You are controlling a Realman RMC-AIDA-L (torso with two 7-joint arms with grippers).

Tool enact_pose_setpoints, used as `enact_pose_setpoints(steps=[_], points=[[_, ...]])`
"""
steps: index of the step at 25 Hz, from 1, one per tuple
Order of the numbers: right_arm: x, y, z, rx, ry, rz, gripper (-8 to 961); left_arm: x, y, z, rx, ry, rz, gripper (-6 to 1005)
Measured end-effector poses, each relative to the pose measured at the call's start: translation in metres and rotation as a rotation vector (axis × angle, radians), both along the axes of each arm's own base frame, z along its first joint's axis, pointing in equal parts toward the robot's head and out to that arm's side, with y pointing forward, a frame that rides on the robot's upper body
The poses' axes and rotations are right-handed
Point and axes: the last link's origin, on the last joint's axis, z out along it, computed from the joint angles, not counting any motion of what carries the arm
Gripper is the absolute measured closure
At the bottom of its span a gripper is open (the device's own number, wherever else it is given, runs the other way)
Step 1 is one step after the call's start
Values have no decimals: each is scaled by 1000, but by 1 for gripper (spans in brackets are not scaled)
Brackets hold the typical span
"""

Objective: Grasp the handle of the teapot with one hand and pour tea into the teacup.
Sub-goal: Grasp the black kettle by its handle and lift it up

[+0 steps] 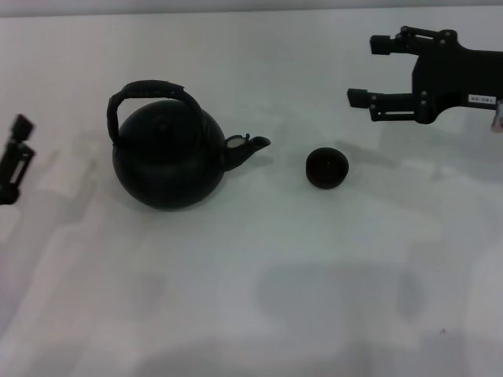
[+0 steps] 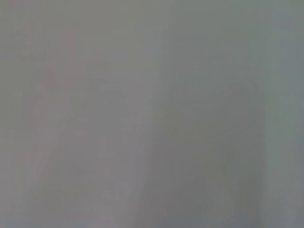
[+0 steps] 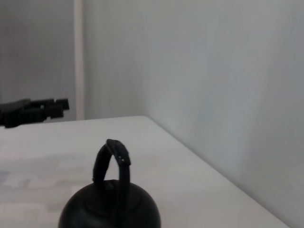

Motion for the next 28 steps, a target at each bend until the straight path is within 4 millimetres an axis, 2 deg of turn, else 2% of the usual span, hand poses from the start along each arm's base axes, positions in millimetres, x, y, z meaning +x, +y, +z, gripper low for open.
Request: enact_pose_setpoints(steps=[5,12,23,28], points=[[9,-2,0,9,20,-26,89,6,14,-13,-133,-10,-30,384],[11,-2,0,12,22,-28,90,10,29,-26,-244,-9,-27,389],[11,-2,0,10,21,-29,91,12,44,-32,-315,-25,-10,396],[11,-2,-1,7,19,-27,90,15,52,-33,-366,-26,-20,432]])
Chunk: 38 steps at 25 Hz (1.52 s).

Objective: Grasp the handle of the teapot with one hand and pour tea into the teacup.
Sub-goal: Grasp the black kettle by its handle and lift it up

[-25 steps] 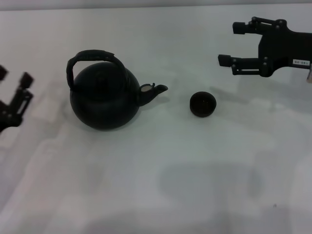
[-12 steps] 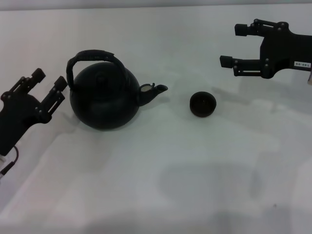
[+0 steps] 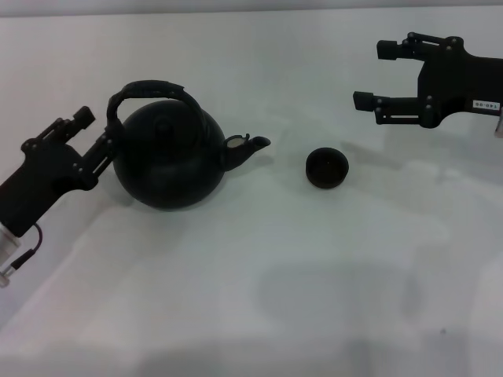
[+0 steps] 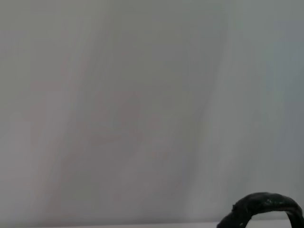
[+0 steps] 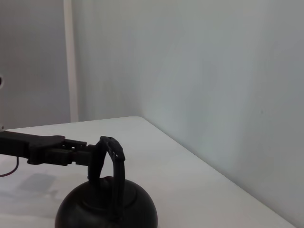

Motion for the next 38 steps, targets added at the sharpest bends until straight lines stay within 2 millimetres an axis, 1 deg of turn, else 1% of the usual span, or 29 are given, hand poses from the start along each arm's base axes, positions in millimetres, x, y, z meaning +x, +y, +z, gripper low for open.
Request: enact_pose_setpoints(steps=[3,14,25,30,35,38], points=[[0,0,0,-1,0,1,91,2,5,0,-23,8,-8,454],[0,0,0,0,0,1,93,3,12,-4,-52,20,2,455],[1,0,0,4,-5,-1,94,5,16,-4,-66,0,15,571],[1,1,0,6,-8,-2,94,6,21,-4,-89,1,17,722],[3,-1,-2,2,-5,-3,94,7,22,-3,-96,10,16,800],[4,-1,-3,-1,-2,-6,94,6,23,-3,-97,4,21,800]])
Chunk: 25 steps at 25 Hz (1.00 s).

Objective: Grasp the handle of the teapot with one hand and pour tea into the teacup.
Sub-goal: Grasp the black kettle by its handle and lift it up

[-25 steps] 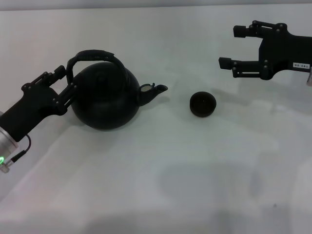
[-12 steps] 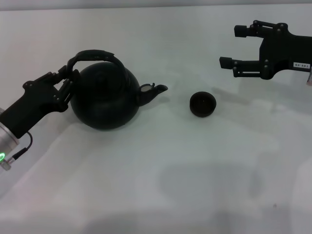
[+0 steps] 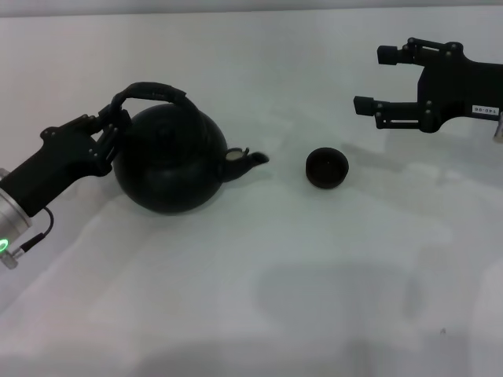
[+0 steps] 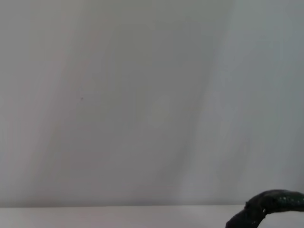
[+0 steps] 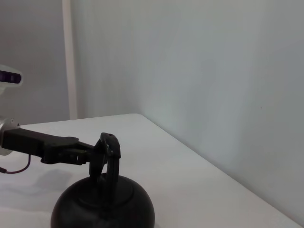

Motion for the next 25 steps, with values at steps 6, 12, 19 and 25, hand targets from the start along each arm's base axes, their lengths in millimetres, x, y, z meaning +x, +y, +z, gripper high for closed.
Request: enact_pose_setpoints(steps=[6,12,19,25], points=[[2,-1,-2,-5,-2,1,95,1,6,4,5,1,9,799],[5,-2,-3,-1,-3,5,95,7,12,15,9,4,-26,821],[6,-3,-4,12,12,14,95,20,25,37,7,48,-55,833],[11,-6,-5,35,37,18,95,33,41,51,-43,103,-35,836]])
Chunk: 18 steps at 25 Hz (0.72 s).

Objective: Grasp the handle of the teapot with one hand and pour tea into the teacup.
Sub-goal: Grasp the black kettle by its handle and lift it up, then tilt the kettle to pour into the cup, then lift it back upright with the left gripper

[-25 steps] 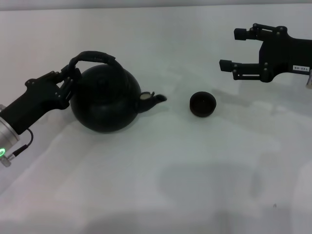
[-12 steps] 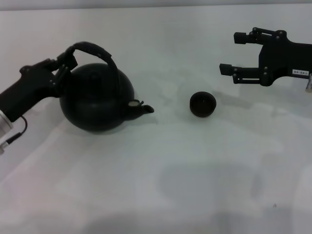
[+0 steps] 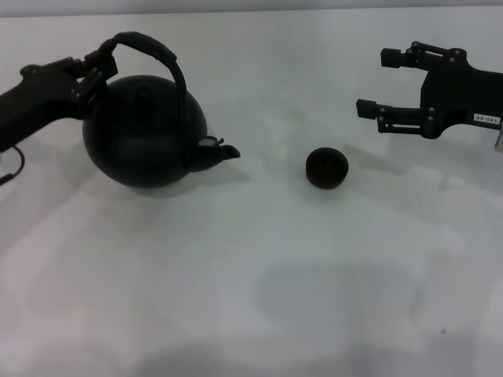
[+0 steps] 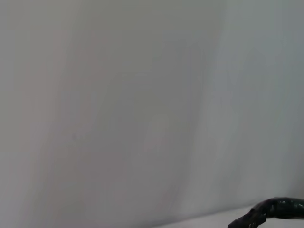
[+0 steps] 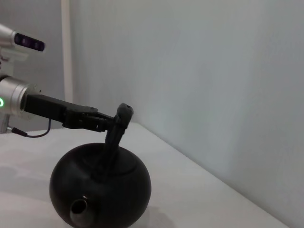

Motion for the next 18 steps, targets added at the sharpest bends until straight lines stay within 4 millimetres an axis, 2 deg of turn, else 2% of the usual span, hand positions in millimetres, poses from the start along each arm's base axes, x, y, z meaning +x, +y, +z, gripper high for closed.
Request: enact_pose_setpoints(steps=[7,18], points=[[4,-3,1,40,43,3,96,19,18,8,-63,101,27,836],[13,-12,9,111,109,-21,96,57,36,7,-80,248,-7,839]])
